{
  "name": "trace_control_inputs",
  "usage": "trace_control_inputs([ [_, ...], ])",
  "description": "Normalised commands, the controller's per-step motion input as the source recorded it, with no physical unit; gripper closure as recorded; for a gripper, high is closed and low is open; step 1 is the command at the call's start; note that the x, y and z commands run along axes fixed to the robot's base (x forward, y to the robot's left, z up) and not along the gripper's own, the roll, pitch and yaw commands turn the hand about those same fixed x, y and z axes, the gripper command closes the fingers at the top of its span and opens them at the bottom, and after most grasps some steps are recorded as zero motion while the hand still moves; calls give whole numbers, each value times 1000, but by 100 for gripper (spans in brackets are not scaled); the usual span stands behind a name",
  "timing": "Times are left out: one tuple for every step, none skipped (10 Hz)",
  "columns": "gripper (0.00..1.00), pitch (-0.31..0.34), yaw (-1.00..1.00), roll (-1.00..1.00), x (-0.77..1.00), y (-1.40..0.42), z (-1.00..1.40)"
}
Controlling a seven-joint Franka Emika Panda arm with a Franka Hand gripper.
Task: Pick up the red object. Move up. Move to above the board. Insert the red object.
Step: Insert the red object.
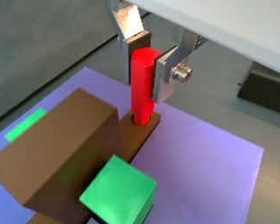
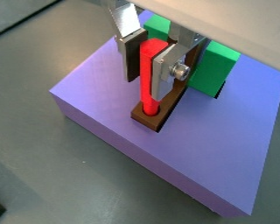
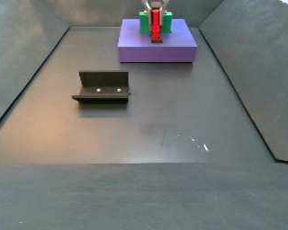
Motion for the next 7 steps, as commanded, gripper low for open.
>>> trace_control_inputs([
  [100, 4, 0, 194, 0, 0, -414],
  [100, 0, 0, 244, 0, 103, -474],
  [100, 23, 0, 210, 0, 171, -391],
  [100, 27, -34, 121, 0, 0, -340],
  [100, 0, -17, 9, 0, 0, -206],
  [100, 0, 0, 13, 0, 0, 0],
  [100, 0, 0, 0, 0, 0, 0],
])
